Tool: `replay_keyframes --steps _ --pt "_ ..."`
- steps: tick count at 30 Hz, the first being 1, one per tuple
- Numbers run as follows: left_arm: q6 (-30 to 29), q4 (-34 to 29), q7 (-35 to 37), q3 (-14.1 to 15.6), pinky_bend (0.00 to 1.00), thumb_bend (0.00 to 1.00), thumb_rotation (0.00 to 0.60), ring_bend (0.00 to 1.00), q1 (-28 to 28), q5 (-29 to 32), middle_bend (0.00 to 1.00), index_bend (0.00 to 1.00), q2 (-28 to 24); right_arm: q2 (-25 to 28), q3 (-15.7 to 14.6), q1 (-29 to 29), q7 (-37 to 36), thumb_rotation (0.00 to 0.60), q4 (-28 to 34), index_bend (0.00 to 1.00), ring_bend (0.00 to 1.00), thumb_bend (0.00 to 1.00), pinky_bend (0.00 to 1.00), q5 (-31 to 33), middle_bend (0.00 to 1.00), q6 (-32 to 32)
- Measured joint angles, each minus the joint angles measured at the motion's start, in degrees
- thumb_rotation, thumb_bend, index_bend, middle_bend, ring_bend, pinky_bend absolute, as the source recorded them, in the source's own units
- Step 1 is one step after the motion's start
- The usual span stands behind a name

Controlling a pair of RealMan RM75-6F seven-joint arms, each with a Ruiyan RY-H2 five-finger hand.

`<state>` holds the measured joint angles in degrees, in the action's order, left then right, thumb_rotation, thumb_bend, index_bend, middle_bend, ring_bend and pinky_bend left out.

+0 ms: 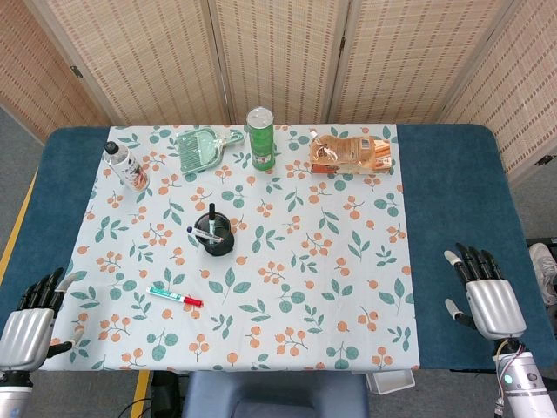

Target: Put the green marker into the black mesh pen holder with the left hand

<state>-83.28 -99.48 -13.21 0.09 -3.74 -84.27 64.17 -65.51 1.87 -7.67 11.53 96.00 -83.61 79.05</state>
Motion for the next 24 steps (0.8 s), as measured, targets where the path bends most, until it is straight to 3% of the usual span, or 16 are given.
replay_keyframes --steps 7,13,18,24 --pt "0.9 -0.2 -0.5 0.3 0.13 0.25 0.600 0.00 -0.4 -0.1 0.00 0.00 0.2 0.2 0.0 -0.2 -0.2 0.600 0.0 0.07 0.00 0.30 0.00 0.2 0.00 -0.7" --pt "0.6 -0.9 1.0 1.5 0.13 0.25 0.600 0.00 -0.6 -4.3 0.00 0.01 -0.2 0.8 -0.1 -0.2 -1.8 0.600 0.1 0.07 0.00 0.30 0.00 -0.1 0.00 -0.8" --pt "4.1 -3.0 2.1 2.3 0.13 0.25 0.600 0.00 -3.1 -6.9 0.00 0.12 -3.6 0.7 0.3 -1.1 -1.7 0.600 -0.1 0.07 0.00 0.30 0.00 0.3 0.00 -2.0" --pt "11.1 -6.2 0.0 1.6 0.13 0.25 0.600 0.00 -7.7 -6.5 0.00 0.18 -5.9 0.7 0.5 -1.6 -1.8 0.600 -0.1 0.07 0.00 0.30 0.00 0.4 0.00 -2.7"
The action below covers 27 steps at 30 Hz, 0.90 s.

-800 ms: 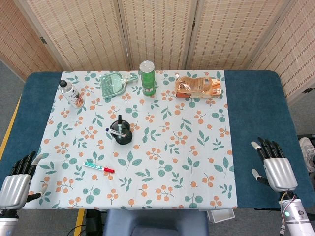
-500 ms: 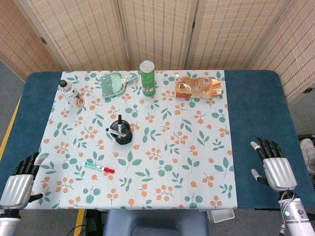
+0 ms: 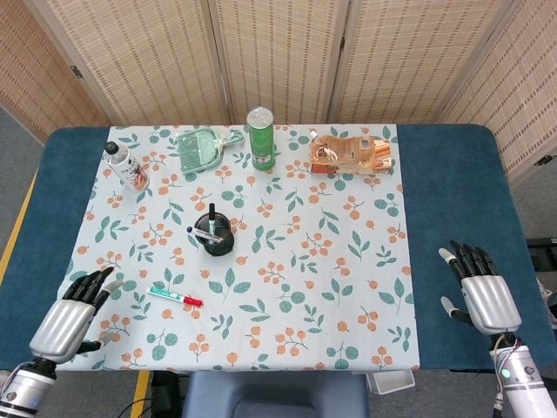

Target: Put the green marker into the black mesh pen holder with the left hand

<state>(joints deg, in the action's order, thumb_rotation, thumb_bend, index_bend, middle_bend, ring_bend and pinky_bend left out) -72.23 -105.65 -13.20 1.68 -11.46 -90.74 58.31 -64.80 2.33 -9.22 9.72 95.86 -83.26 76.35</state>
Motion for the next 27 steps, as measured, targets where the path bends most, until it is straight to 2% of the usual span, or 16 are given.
replay_keyframes --steps 7,15,22,27 --pt "8.6 -0.1 -0.4 -2.2 0.13 0.24 0.600 0.00 -6.5 3.7 0.01 0.24 1.0 0.6 0.1 -0.1 -1.7 0.600 -0.4 0.07 0.00 0.30 0.00 1.1 0.00 -0.8" --pt "16.8 2.9 1.0 -3.4 0.13 0.25 0.600 0.00 -12.6 4.7 0.05 0.30 4.1 1.3 0.5 -0.2 -3.5 0.600 -1.2 0.07 0.00 0.30 0.00 3.0 0.00 -2.1" --pt "25.6 8.6 1.5 -4.9 0.13 0.25 0.600 0.00 -19.6 8.2 0.08 0.33 10.3 1.8 0.7 -0.7 -5.1 0.600 -1.6 0.07 0.00 0.30 0.00 3.9 0.00 -3.6" --pt "28.7 12.7 2.0 -5.5 0.13 0.25 0.600 0.00 -22.5 10.3 0.11 0.35 13.6 2.1 1.1 -1.1 -6.3 0.600 -2.2 0.07 0.00 0.30 0.00 5.2 0.00 -4.6"
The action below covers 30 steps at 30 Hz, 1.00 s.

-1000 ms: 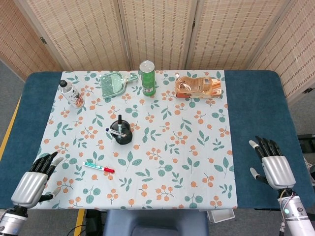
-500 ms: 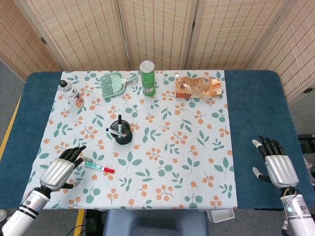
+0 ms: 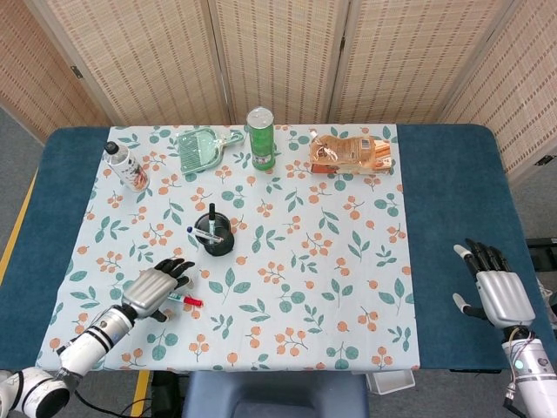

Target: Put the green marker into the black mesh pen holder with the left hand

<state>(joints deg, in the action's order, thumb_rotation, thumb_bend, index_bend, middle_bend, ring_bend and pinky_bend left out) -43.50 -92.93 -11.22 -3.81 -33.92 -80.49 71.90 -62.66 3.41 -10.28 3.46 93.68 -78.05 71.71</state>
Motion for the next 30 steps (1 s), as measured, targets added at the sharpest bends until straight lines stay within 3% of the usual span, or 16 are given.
replay_keyframes --steps 10,22,30 --pt "4.7 6.8 1.8 -0.3 0.13 0.27 0.600 0.00 -4.9 3.3 0.14 0.39 4.8 0.6 0.7 -0.6 -2.2 0.600 -1.3 0.07 0.00 0.30 0.00 2.6 0.00 -2.3" --pt "2.9 6.3 -0.2 1.6 0.13 0.27 0.600 0.00 -5.4 4.6 0.18 0.48 6.0 1.3 0.4 -0.2 -4.1 0.600 -1.3 0.07 0.00 0.30 0.00 1.4 0.00 -1.5" --pt "2.3 9.0 2.2 2.2 0.13 0.27 0.600 0.00 -6.0 2.9 0.21 0.53 7.6 1.4 0.4 -0.1 -4.4 0.600 -1.4 0.07 0.00 0.30 0.00 1.6 0.00 -1.5"
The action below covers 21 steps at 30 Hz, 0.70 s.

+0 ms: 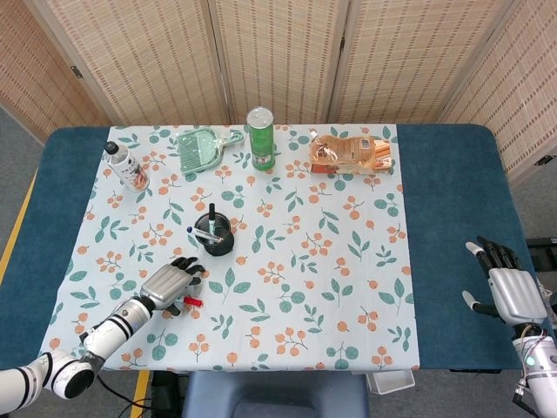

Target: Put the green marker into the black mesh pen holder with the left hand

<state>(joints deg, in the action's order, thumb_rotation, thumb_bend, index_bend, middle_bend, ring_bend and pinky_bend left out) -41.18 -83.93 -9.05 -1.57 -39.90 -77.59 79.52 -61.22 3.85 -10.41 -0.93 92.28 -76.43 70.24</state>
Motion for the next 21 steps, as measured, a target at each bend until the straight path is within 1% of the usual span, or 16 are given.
replay_keyframes --steps 3,7,13,21 --pt "0.0 1.0 1.1 0.1 0.13 0.29 0.600 0.00 -0.4 -0.4 0.22 0.54 0.5 0.1 0.1 0.0 -0.3 0.600 -0.1 0.07 0.00 0.30 0.00 0.3 0.00 -0.2" --pt "0.2 2.0 2.5 0.2 0.13 0.35 0.600 0.00 -1.0 -0.9 0.24 0.55 0.9 0.2 0.2 -0.1 -0.7 0.600 -0.3 0.07 0.00 0.30 0.00 0.3 0.00 -0.2" --pt "1.0 3.8 3.0 0.8 0.13 0.41 0.600 0.00 -1.7 -1.2 0.24 0.56 1.9 0.4 0.3 0.0 -1.3 0.600 -0.6 0.07 0.00 0.30 0.00 0.5 0.00 -0.2" --pt "1.3 4.9 2.1 1.6 0.13 0.43 0.600 0.00 -2.1 -0.6 0.24 0.56 2.6 0.8 0.1 -0.2 -2.3 0.600 -0.6 0.07 0.00 0.30 0.00 -0.1 0.00 -0.7"
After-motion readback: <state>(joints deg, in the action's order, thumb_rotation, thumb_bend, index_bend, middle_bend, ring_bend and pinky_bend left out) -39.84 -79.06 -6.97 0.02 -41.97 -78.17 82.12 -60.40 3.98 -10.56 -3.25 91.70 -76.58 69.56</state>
